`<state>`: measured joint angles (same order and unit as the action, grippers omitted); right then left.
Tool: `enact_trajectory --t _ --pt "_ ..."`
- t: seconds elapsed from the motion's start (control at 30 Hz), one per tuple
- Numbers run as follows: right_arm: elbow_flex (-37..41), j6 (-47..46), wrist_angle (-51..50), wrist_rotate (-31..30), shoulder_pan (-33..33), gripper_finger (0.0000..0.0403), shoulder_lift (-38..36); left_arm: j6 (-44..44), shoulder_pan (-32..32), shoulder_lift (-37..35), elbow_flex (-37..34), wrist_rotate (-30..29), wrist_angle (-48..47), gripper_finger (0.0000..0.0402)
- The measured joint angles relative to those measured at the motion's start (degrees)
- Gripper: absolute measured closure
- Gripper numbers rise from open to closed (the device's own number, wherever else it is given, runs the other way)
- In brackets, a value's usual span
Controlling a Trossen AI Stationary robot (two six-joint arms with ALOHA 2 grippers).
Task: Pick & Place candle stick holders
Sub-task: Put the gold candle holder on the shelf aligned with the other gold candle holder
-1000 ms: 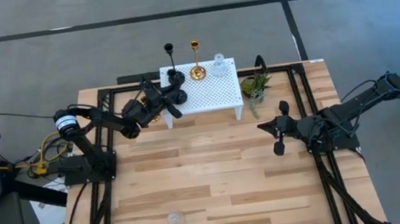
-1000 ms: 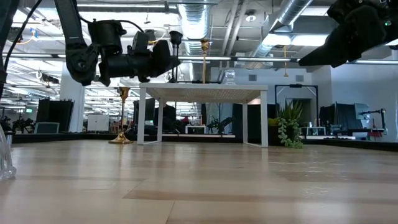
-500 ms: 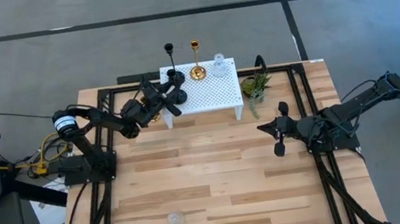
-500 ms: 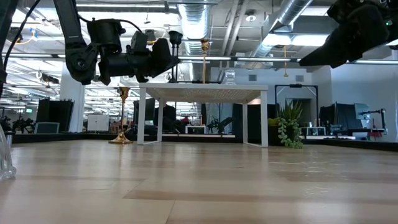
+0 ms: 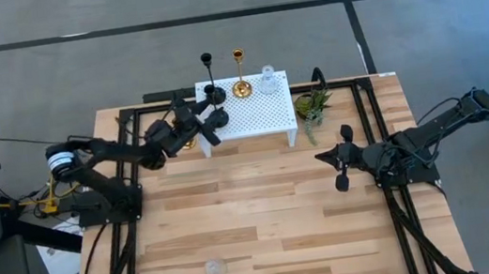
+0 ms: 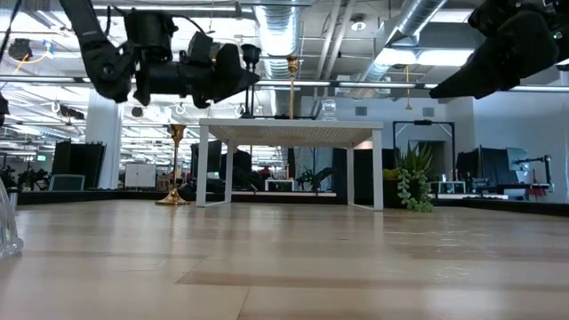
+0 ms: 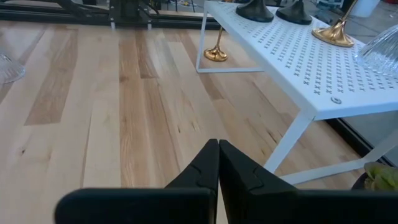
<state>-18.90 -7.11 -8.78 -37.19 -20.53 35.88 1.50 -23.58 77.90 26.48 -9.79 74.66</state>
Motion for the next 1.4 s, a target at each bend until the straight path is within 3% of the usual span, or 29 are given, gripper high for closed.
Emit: enact_trajectory --t 0.23,0.6,0.8,1.03,1.23,1.4 --pt "0.0 0.0 -0.3 -0.1 0.0 0.0403 0.0 3.8 0.9 -10.2 0.0 0.0 -13.1 0.0187" --pt "0.0 0.2 -0.2 -0.3 0.1 0.0403 0.0 2.3 1.2 -26.5 0.0 0.0 -39.1 0.0188" --pt "0.0 0.2 -0.2 -0.3 0.1 0.0403 0.0 0.6 5.2 -33.2 0.0 0.0 -50.4 0.0188" --pt "0.0 4.3 1.3 -3.8 0.1 0.0403 0.0 -4.8 11.5 -36.3 0.0 0.1 -54.1 0.0212" --pt "0.0 -3.4 2.0 -3.4 0.0 0.0403 0.7 -11.2 13.2 -36.3 0.0 0.1 -54.1 0.0244" --pt "0.0 -4.5 2.0 -3.5 0.2 0.0403 1.0 -20.3 13.2 -36.3 0.0 -0.1 -54.1 0.0260"
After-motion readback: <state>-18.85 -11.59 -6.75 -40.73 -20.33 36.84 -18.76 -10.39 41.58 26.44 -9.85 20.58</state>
